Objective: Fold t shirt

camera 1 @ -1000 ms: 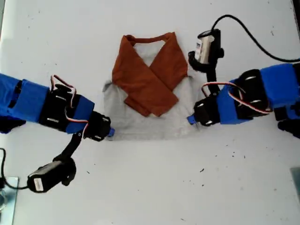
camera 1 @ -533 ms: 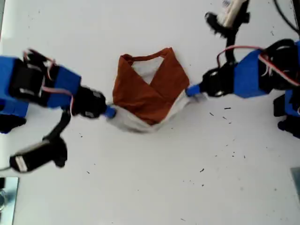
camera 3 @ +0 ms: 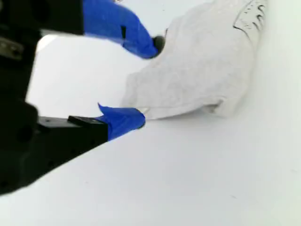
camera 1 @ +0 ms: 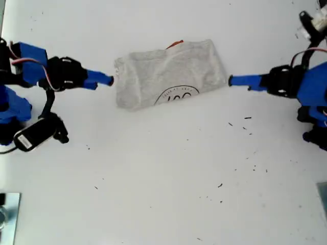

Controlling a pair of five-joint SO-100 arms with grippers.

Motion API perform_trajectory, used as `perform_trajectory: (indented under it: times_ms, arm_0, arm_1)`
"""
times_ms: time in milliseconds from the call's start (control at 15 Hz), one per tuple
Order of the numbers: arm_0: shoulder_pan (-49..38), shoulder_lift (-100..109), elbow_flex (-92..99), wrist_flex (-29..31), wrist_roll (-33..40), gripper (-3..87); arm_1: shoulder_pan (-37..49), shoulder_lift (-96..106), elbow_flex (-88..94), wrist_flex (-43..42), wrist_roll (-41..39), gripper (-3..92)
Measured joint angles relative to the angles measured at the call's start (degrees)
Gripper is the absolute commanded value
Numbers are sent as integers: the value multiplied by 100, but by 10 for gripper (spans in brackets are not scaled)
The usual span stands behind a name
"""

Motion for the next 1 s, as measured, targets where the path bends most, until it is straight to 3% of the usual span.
perform_trajectory:
  times_ms: [67, 133, 200, 333, 400, 467, 600, 667, 867, 1000]
  arm_0:
    - [562, 334, 396, -255, -185, 54]
    - [1046, 527, 738, -369, -536, -2]
    - [1389, 721, 1125, -501, -932, -2]
    - [2065, 1538, 2206, -993, -1617, -2]
    - [2127, 2426, 2698, -1055, -1890, 67]
    - [2048, 3630, 2927, -492, -2057, 112]
    - [1986, 5300, 3032, 1248, -879, 125]
    - [1995, 5502, 3050, 1494, -378, 125]
    - [1995, 5669, 3059, 1573, -202, 125]
    - [1995, 5695, 3059, 1573, -202, 125]
  arm_1:
    - [-624, 123, 308, 70, 272, 326]
    - [-879, 158, 404, 70, 431, 120]
    - [-967, 167, 563, 79, 448, 34]
    - [-1160, 176, 650, 88, 729, 35]
    - [-1143, 176, 650, 97, 853, 37]
    - [-1116, 167, 650, 158, 826, 37]
    - [-1081, 167, 650, 193, 598, 37]
    - [-993, 167, 650, 193, 422, 37]
    - [-940, 167, 650, 264, -2232, 38]
    - [-896, 167, 650, 290, -2531, 38]
